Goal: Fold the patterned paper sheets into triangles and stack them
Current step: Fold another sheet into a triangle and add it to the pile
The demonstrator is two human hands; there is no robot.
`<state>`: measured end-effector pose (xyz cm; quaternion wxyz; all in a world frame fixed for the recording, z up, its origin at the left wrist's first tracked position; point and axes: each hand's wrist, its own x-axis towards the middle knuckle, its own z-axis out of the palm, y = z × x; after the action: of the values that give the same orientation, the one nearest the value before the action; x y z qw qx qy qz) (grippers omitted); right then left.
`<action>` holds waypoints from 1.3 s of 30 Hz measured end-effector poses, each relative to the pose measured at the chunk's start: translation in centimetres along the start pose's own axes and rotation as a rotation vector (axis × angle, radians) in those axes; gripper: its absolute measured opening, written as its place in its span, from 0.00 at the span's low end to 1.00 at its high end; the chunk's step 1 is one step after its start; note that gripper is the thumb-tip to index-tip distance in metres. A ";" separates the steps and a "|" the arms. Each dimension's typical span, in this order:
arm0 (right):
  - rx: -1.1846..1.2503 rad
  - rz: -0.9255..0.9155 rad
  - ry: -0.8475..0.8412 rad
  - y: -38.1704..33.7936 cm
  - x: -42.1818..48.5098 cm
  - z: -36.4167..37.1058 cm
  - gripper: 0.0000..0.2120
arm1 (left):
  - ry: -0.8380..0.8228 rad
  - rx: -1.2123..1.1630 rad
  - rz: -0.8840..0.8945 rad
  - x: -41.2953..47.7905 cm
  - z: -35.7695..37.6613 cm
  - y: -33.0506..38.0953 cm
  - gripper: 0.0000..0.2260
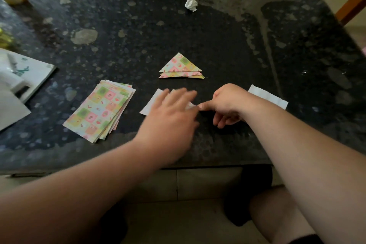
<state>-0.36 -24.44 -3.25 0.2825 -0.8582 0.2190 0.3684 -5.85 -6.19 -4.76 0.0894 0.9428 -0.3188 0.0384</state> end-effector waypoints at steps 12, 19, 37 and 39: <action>-0.020 -0.027 0.018 0.1 0.1 0.1 0.20 | -0.427 0.058 -0.118 -0.7 1.4 1.5 0.43; -0.039 -0.027 0.019 0.0 0.5 0.1 0.20 | -0.411 0.030 -0.090 -0.8 1.8 0.9 0.42; -0.016 -0.040 0.052 0.3 0.4 0.2 0.22 | -0.377 -0.011 -0.057 -1.3 2.5 -0.3 0.45; -0.029 -0.039 0.055 0.3 0.2 0.2 0.24 | -0.378 -0.015 -0.061 -1.3 2.5 -0.3 0.45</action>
<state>-0.53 -24.54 -3.58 0.2712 -0.8760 0.2044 0.3424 -6.69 -5.65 -7.38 0.0361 0.9418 -0.3014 -0.1446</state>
